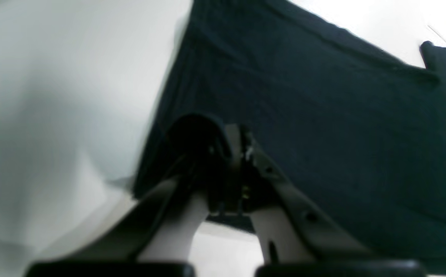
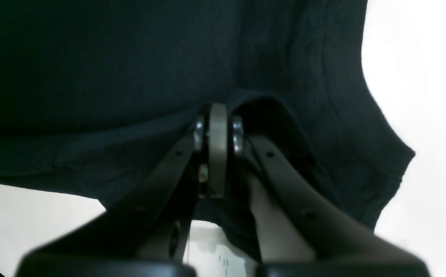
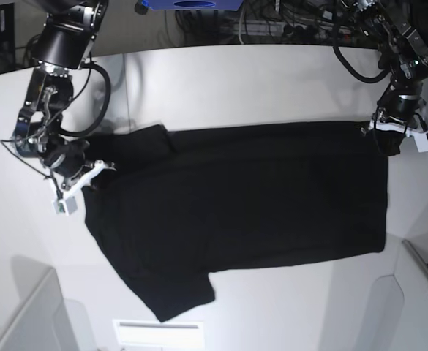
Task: Fold the T-shirt properly
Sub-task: 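Lift the shoulder corners and pull them apart to stretch the shirt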
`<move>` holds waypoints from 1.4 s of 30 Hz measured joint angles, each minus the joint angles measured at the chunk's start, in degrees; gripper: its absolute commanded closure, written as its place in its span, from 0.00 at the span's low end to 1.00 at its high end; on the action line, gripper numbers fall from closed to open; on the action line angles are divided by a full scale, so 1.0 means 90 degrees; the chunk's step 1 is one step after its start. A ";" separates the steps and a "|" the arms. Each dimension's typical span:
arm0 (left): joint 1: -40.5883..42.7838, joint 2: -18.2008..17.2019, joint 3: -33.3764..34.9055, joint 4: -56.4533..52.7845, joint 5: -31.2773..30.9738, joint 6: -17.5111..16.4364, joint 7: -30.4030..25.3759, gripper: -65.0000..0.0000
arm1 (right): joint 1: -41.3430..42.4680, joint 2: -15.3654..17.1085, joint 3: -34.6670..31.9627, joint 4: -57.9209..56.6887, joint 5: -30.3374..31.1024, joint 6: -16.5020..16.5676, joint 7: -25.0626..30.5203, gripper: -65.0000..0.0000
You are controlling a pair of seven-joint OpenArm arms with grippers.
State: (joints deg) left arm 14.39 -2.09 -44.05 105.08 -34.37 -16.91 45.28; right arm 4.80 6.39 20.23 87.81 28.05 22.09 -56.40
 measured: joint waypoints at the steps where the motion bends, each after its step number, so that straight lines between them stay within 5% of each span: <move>1: -0.0019 -0.0002 0.0000 -0.0075 0.0000 0.0002 0.0000 1.00 | 0.0034 0.0000 0.0000 -0.0041 0.0002 -0.0002 0.0000 1.00; 10: -0.0413 -0.0017 -0.0002 -0.0500 0.0007 0.0216 0.0044 1.00 | 0.0437 0.0046 -0.0442 -0.0583 -0.0019 -0.0022 0.0080 1.00; 16: -0.0797 -0.0180 0.0000 -0.0950 0.0022 0.0386 0.0355 1.00 | 0.0627 0.0039 -0.0833 -0.0804 0.0002 -0.0551 0.0350 1.00; 24: -0.0901 -0.0529 0.0491 -0.1260 0.0027 0.0602 0.0313 1.00 | 0.0838 0.0058 -0.0877 -0.1314 0.0015 -0.0551 0.0389 1.00; 39: -0.1224 -0.0619 0.0607 -0.1834 0.0029 0.0692 0.0330 1.00 | 0.0865 0.0109 -0.0886 -0.1576 0.0002 -0.0554 0.0607 1.00; 42: -0.1226 -0.0619 0.0610 -0.1817 0.0032 0.0692 0.0330 1.00 | 0.0872 0.0109 -0.0886 -0.1576 -0.0002 -0.0554 0.0653 0.80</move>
State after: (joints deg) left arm 3.36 -7.66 -38.57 88.73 -34.09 -10.68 48.25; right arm 12.64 7.38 12.25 73.63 28.03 17.10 -50.52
